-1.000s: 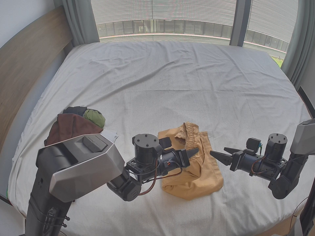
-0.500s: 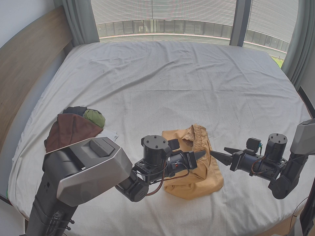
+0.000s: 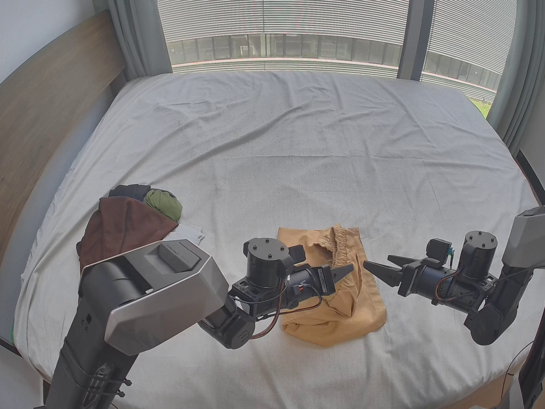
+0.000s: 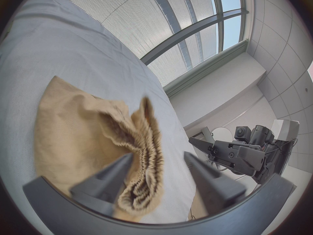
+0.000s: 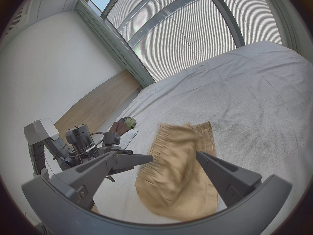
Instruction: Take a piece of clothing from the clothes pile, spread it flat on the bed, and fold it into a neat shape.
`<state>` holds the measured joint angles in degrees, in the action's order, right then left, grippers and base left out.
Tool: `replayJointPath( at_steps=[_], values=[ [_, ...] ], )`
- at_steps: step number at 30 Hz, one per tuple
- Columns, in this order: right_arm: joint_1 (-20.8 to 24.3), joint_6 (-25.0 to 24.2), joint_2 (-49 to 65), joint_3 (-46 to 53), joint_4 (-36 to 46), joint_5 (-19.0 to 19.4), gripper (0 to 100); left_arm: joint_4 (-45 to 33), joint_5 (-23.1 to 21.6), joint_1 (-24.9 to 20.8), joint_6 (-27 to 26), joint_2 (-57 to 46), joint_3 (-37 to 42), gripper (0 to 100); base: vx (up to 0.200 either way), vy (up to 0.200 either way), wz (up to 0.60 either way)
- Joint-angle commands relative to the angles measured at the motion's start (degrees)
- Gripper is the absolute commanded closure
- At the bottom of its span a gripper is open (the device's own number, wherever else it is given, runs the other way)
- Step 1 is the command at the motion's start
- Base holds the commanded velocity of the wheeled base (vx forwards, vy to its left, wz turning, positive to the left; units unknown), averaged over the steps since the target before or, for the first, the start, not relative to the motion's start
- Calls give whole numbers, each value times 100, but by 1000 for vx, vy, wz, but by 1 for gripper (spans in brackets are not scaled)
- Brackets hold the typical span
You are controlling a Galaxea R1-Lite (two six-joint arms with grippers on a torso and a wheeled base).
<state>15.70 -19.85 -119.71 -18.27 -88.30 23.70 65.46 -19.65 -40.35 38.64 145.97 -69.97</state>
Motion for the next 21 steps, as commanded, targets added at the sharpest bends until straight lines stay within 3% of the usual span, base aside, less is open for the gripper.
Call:
replayJointPath(
  at_steps=[1, 8, 15, 21],
  values=[
    [3, -2, -8, -1, -3, 3, 0, -69, 23, 36, -24, 54, 1, 0, 0, 0, 0],
    [-6, -2, -8, -1, -3, 3, 0, -16, 392, 54, -50, -165, 98, 0, 0, 0, 0],
    [12, -2, 18, 26, -3, 3, 0, 54, 401, 317, -173, -1326, 871, 0, 0, 0, 0],
    [29, -2, 44, 43, 5, 3, 0, 28, 392, 783, -718, -2872, 1917, 0, 0, 0, 0]
  ],
)
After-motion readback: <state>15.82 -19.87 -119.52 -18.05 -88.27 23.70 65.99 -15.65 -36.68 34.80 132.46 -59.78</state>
